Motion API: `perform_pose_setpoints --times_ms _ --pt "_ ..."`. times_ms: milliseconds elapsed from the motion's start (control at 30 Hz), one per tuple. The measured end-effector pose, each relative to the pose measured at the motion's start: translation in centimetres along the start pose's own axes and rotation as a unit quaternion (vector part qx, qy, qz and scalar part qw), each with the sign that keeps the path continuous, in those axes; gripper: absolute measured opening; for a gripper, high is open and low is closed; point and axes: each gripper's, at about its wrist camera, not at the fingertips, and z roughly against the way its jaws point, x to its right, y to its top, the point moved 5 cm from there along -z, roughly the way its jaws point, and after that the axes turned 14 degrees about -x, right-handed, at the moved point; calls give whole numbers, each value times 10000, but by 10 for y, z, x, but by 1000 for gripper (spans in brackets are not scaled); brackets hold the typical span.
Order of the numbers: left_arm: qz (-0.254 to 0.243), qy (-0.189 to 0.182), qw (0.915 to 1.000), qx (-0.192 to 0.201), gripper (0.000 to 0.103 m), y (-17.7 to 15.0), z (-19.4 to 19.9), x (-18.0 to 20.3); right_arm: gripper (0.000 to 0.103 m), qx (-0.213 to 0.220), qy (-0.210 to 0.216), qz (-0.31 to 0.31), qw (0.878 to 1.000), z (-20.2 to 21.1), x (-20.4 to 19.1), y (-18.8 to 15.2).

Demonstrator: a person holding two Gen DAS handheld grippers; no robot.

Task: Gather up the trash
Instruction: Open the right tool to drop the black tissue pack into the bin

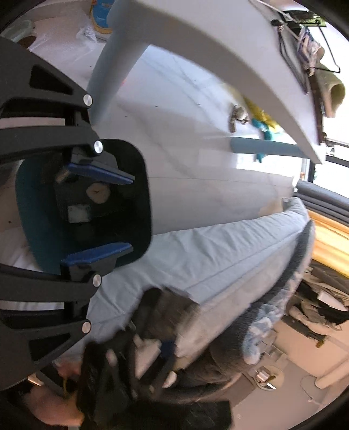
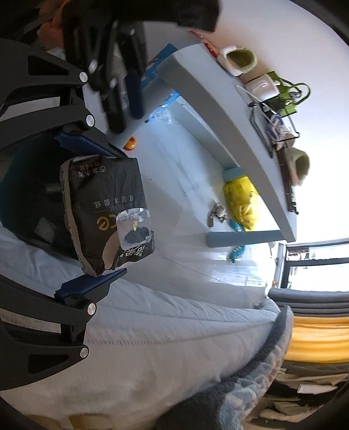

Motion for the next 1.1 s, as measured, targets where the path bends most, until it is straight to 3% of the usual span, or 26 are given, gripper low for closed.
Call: perform_pose_setpoints --times_ms 567,900,1100 --pt "145 -212 9959 870 35 15 52 -13 76 -971 140 265 9948 -73 -33 -11" --pt "197 -342 9938 1037 35 16 66 -13 77 -1449 -109 551 9878 -93 -51 -26" --pt "178 -400 9921 1177 35 17 74 -6 81 -1507 0 411 9877 -89 -47 -27"
